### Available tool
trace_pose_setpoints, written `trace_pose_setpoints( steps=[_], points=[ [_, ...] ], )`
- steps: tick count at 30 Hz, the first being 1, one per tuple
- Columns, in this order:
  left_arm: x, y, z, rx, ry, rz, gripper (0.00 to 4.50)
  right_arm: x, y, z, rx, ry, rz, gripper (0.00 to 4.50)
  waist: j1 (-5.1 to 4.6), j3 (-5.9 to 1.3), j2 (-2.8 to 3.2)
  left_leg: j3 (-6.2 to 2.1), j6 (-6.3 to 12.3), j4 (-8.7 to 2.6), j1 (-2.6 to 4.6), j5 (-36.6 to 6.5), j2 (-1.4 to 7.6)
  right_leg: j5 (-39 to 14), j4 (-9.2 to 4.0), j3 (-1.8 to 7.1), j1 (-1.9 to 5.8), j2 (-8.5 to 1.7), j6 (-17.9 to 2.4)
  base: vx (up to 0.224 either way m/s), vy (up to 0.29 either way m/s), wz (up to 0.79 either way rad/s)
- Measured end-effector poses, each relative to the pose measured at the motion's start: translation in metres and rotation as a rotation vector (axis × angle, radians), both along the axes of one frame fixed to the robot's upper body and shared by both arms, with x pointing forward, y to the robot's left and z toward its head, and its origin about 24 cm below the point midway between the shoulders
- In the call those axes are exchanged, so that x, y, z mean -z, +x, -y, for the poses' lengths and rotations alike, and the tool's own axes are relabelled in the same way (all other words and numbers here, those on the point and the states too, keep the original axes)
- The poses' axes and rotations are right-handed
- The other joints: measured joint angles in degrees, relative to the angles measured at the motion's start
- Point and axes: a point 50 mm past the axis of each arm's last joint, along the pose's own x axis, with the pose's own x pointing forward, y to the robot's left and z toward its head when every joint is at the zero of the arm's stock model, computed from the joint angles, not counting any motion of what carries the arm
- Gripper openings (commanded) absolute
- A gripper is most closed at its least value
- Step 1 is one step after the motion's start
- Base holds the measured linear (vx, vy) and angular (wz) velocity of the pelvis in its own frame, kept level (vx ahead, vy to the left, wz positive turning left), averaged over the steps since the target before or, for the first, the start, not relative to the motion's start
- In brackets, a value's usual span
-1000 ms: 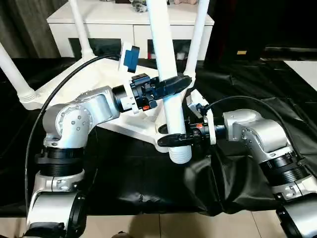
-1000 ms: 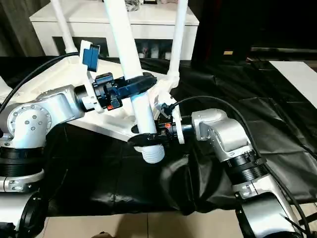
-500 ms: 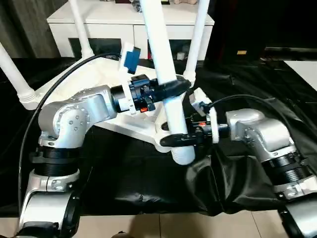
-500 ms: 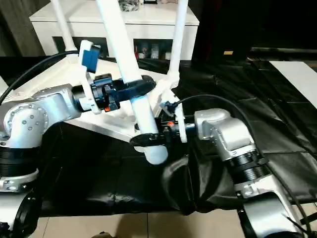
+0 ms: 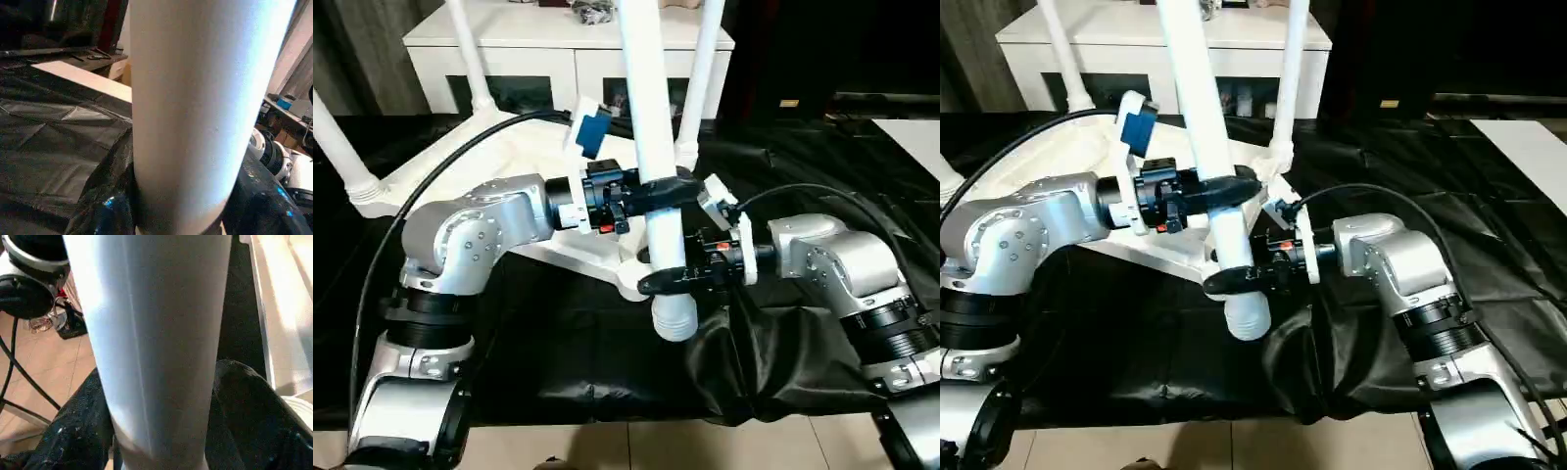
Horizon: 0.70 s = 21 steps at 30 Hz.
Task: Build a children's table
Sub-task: Pick table leg
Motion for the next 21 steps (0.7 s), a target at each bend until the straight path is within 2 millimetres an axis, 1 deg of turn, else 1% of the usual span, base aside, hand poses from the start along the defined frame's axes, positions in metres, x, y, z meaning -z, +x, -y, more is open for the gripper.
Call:
trace_pose_setpoints(
  steps=[2, 6, 14, 15, 21],
  points=[
    [-0.0028, 0.0003, -0.0007, 0.002, 0.001, 0.012, 1.80, 0.0021, -0.0008, 0.0011, -0.007, -0.025, -0.004, 3.11, -0.02, 0.00, 0.00, 0.00, 0.00, 0.00, 0.00, 0.00, 0.00, 0.00, 0.00, 0.01, 0.00, 0.00, 0.00, 0.000, 0.000, 0.00],
    [-0.0010, 0.0007, -0.0005, 0.015, 0.002, 0.005, 1.80, 0.0046, -0.0015, 0.0003, -0.020, -0.051, -0.002, 3.11, -0.03, 0.00, 0.00, 0.01, 0.00, 0.00, 0.00, 0.00, 0.00, 0.00, 0.00, 0.01, 0.00, 0.00, 0.00, 0.000, 0.000, 0.00],
    [0.0006, -0.0001, 0.0018, 0.028, 0.013, 0.002, 1.80, 0.0052, -0.0019, -0.0005, -0.026, -0.053, -0.003, 3.11, -0.03, 0.00, 0.00, 0.01, 0.00, 0.00, 0.00, 0.00, 0.00, 0.00, 0.01, 0.01, 0.00, 0.00, 0.00, 0.000, 0.000, 0.00],
    [0.0007, -0.0002, 0.0018, 0.028, 0.013, 0.002, 1.80, 0.0052, -0.0019, -0.0005, -0.026, -0.053, -0.003, 2.94, -0.03, 0.00, 0.00, 0.01, 0.00, 0.00, 0.00, 0.00, 0.00, 0.00, 0.01, 0.01, 0.00, 0.00, 0.00, 0.000, 0.000, 0.00],
    [0.0007, 0.0001, 0.0011, 0.024, 0.017, 0.004, 1.80, 0.0052, -0.0026, -0.0010, -0.038, -0.048, -0.008, 2.39, -0.01, 0.00, 0.00, 0.00, 0.00, 0.01, 0.00, 0.00, 0.00, 0.00, 0.01, 0.00, 0.00, 0.00, 0.00, 0.000, 0.000, 0.00]
  ],
)
